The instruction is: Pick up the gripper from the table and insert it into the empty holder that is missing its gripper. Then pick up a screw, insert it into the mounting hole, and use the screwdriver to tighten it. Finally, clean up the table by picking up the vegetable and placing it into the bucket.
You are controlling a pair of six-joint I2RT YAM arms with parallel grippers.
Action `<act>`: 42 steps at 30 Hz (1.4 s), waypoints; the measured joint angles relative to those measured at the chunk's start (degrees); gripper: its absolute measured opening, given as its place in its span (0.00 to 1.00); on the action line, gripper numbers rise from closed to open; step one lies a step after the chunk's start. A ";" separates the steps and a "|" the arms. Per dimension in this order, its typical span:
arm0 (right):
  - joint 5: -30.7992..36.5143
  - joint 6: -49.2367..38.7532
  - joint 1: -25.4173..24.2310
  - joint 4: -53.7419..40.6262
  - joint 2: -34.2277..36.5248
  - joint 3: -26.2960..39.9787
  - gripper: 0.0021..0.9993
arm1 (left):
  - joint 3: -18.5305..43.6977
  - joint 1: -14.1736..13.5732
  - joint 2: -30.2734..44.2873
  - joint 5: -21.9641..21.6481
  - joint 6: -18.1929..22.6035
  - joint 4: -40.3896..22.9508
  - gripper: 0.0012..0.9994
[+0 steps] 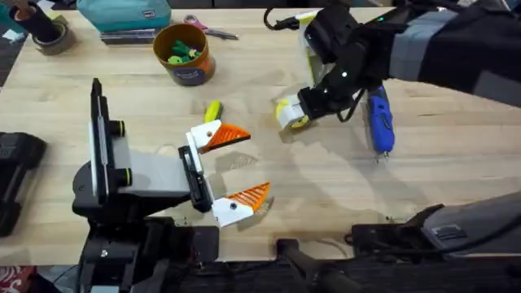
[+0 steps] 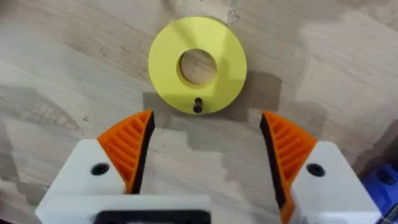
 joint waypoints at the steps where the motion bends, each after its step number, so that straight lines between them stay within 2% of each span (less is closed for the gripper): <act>1: 0.00 0.00 0.05 0.21 0.27 0.00 0.99 | 0.00 0.00 0.00 0.00 0.02 0.00 0.99; 13: 0.01 0.00 1.01 2.12 2.80 0.30 0.91 | 0.00 0.00 -0.02 0.00 0.02 0.00 0.99; 19: 0.00 0.02 1.01 3.22 3.37 0.33 0.84 | 0.00 0.00 -0.02 0.00 0.02 0.00 0.99; 26: 0.02 0.00 1.10 3.28 3.37 0.35 0.71 | 0.00 0.00 0.00 0.00 0.02 0.00 0.99; 33: 1.50 -0.02 2.61 3.30 3.37 0.35 0.67 | 0.00 0.00 0.00 0.00 0.02 0.00 0.99; 38: 2.39 -0.02 2.75 3.28 3.37 0.35 0.57 | 0.00 0.00 -0.02 0.00 0.00 0.00 0.99; 42: 2.66 -0.04 2.75 3.28 3.37 0.35 0.45 | 0.00 0.00 0.00 0.00 0.00 0.00 0.99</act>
